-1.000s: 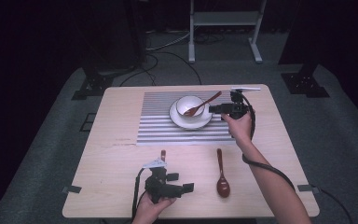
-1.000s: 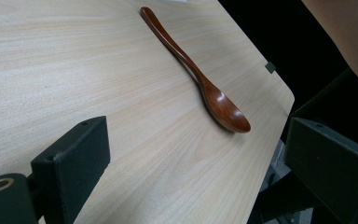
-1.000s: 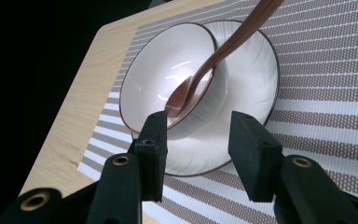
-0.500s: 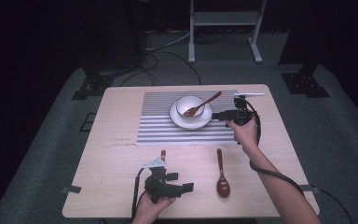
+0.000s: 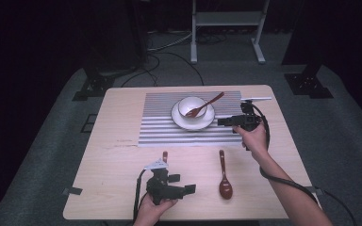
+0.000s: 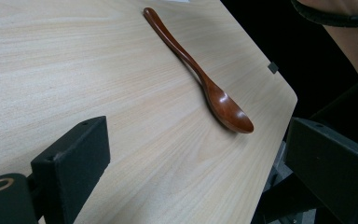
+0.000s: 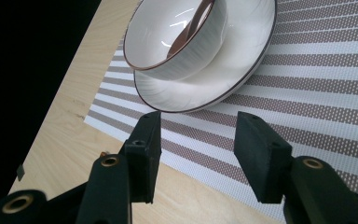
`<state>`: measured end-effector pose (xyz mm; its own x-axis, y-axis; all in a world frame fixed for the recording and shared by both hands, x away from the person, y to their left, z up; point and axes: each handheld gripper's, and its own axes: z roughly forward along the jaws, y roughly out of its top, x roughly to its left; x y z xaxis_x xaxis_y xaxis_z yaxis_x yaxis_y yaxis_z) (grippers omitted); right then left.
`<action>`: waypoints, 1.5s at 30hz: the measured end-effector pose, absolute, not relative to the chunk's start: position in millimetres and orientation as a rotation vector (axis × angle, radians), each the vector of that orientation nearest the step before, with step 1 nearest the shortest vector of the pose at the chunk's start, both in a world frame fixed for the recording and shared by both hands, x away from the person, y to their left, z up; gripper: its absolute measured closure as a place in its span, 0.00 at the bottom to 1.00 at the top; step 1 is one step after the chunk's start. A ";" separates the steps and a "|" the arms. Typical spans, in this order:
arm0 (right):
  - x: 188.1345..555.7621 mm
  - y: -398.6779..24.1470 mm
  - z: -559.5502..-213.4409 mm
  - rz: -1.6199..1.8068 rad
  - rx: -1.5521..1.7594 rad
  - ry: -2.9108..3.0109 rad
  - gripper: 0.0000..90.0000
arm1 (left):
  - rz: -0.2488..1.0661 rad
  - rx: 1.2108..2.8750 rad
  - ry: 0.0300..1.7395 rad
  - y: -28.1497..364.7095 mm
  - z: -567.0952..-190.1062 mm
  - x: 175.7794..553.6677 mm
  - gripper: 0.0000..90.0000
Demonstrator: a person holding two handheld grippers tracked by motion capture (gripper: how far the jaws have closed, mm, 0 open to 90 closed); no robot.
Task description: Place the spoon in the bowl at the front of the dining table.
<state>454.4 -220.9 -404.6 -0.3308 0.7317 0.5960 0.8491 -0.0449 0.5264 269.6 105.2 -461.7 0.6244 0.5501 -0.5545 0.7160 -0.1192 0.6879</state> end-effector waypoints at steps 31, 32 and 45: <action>413.5 -233.5 -426.7 -1.249 -1.642 -2.155 0.52 | -0.198 1.798 1.027 104.4 -463.2 270.1 0.07; 412.3 -234.8 -427.4 -1.246 -1.646 -2.154 0.52 | -0.199 1.799 1.028 104.3 -463.3 270.1 0.07; 396.4 -248.4 -433.8 -1.271 -1.643 -2.142 0.51 | -0.200 1.803 1.030 103.3 -464.5 270.1 0.07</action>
